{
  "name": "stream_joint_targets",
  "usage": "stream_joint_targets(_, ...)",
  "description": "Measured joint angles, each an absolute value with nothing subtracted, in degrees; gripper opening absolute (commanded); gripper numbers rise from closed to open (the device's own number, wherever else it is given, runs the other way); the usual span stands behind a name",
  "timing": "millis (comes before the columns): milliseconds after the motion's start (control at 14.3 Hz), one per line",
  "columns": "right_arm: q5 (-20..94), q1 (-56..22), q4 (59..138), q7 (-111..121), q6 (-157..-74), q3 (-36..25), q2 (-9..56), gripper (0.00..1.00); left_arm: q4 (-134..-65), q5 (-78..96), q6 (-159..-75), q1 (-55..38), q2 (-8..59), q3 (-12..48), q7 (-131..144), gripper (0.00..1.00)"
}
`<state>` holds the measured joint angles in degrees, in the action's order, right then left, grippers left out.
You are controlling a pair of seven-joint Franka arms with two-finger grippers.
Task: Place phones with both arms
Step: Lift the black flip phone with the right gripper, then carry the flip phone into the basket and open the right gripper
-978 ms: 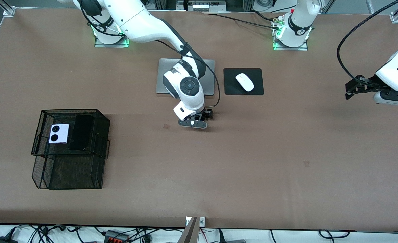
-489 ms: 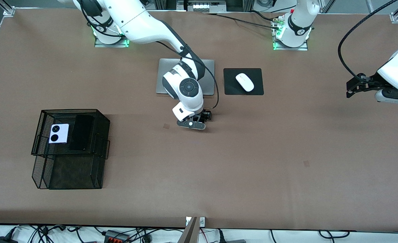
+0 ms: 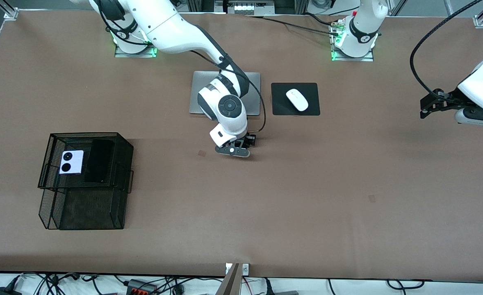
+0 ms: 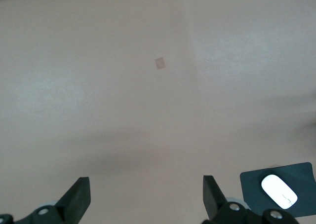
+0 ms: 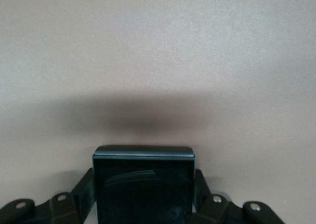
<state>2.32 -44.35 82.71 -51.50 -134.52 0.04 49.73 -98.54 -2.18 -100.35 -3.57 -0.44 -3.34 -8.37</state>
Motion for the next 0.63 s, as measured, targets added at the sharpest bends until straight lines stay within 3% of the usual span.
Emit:
stream_joint_targets(349,2.31,-43.43,80.1,-51.47,-133.5,-2.6,48.65,0.18,-98.53,-2.18,-100.07,-3.58,-0.44,-3.34,-8.36,1.0)
stream_joint_targets(629,2.21,-36.9,71.57,-44.5,-119.5,-7.21,45.01,0.18,-98.51,-2.18,-99.87,-3.64,-0.44,-3.29,-8.36,1.0)
